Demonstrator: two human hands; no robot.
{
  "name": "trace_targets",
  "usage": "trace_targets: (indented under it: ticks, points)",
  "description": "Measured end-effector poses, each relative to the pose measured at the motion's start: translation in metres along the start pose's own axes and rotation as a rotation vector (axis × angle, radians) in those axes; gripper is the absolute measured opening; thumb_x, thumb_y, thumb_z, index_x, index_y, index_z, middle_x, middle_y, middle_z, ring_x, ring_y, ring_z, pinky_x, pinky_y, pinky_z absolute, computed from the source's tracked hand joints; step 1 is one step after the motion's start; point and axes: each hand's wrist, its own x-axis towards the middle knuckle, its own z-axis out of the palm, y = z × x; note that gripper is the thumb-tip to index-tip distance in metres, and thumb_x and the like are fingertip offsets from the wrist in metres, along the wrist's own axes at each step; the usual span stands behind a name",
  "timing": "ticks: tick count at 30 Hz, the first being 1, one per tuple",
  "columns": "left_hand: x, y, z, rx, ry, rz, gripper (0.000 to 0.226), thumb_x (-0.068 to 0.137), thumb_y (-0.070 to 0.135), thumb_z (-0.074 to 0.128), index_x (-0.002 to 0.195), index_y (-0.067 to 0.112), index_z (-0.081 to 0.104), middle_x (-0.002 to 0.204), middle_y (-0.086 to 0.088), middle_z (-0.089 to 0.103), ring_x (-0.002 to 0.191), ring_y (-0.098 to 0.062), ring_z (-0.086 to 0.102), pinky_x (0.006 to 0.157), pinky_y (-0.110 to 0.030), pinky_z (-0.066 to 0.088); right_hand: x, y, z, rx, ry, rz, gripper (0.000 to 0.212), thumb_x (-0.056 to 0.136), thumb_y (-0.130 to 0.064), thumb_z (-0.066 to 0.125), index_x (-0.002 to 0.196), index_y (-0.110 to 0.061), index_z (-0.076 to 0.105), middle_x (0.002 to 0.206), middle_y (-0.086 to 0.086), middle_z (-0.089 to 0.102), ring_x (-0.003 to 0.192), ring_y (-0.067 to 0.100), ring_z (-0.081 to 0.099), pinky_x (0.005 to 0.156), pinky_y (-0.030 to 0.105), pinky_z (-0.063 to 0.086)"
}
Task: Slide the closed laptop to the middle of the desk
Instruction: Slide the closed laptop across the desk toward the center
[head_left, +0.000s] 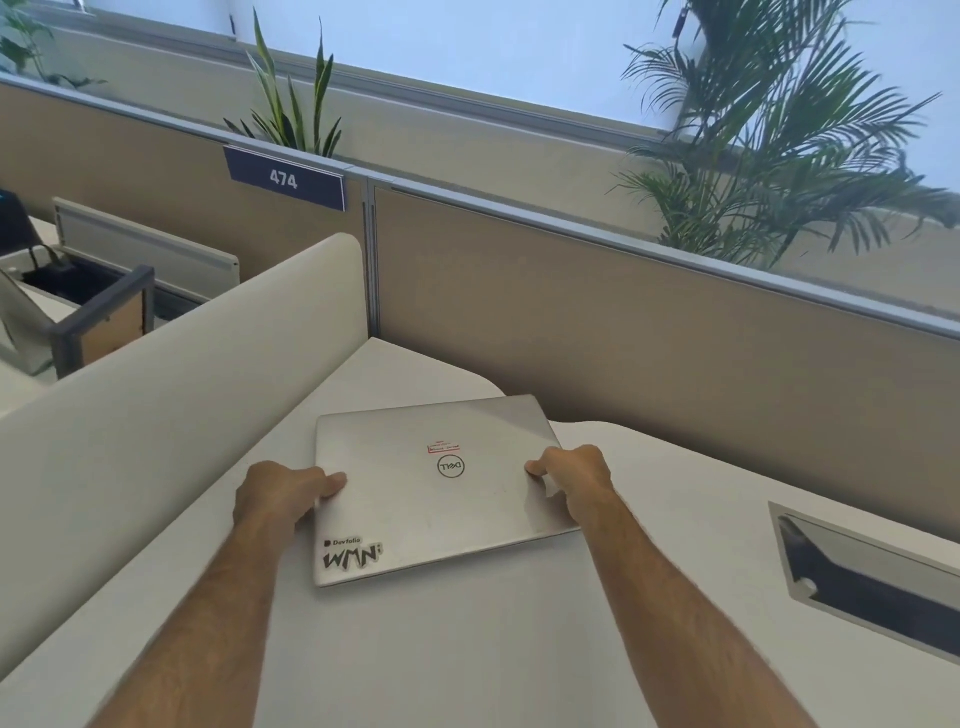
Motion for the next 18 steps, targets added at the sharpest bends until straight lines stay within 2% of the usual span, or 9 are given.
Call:
trace_targets:
  ticks: [5, 9, 13, 16, 18]
  points:
    - [-0.034, -0.011, -0.002, -0.005, -0.097, -0.014, 0.039, 0.055, 0.021, 0.092, 0.075, -0.004, 0.07, 0.075, -0.02, 0.074, 0.074, -0.033, 0.072, 0.078, -0.045, 0.062, -0.026, 0.024, -0.031, 0.033, 0.033, 0.027, 0.031, 0.057, -0.024, 0.08, 0.073, -0.011, 0.056, 0.092, 0.011, 0.068, 0.098, 0.036, 0.062, 0.094, 0.048, 0.054]
    - [-0.066, -0.021, -0.004, -0.003, -0.205, -0.008, 0.036, 0.057, 0.015, 0.092, 0.079, -0.005, 0.071, 0.077, -0.021, 0.076, 0.074, -0.033, 0.072, 0.074, -0.042, 0.058, -0.051, 0.047, -0.058, 0.051, 0.068, 0.047, 0.031, 0.059, -0.024, 0.08, 0.07, -0.012, 0.054, 0.079, 0.006, 0.062, 0.094, 0.035, 0.061, 0.091, 0.045, 0.054]
    - [-0.1, -0.033, -0.006, 0.041, -0.303, 0.006, 0.032, 0.059, 0.011, 0.092, 0.078, -0.006, 0.072, 0.077, -0.021, 0.076, 0.068, -0.03, 0.069, 0.066, -0.036, 0.054, -0.074, 0.077, -0.082, 0.063, 0.097, 0.076, 0.031, 0.06, -0.024, 0.08, 0.069, -0.013, 0.053, 0.076, 0.004, 0.06, 0.09, 0.033, 0.061, 0.09, 0.045, 0.055]
    - [-0.126, -0.041, -0.006, 0.066, -0.365, 0.014, 0.028, 0.061, 0.004, 0.091, 0.078, -0.005, 0.071, 0.08, -0.023, 0.075, 0.07, -0.03, 0.067, 0.069, -0.037, 0.053, -0.092, 0.101, -0.1, 0.063, 0.124, 0.102, 0.031, 0.062, -0.023, 0.08, 0.067, -0.013, 0.052, 0.073, 0.005, 0.059, 0.081, 0.03, 0.061, 0.091, 0.045, 0.055]
    - [-0.142, -0.047, -0.004, 0.081, -0.401, 0.009, 0.029, 0.063, 0.0, 0.089, 0.082, -0.009, 0.07, 0.082, -0.026, 0.074, 0.069, -0.03, 0.066, 0.064, -0.035, 0.051, -0.103, 0.116, -0.111, 0.06, 0.145, 0.121, 0.032, 0.064, -0.023, 0.08, 0.066, -0.012, 0.051, 0.072, 0.005, 0.058, 0.074, 0.028, 0.059, 0.091, 0.045, 0.056]
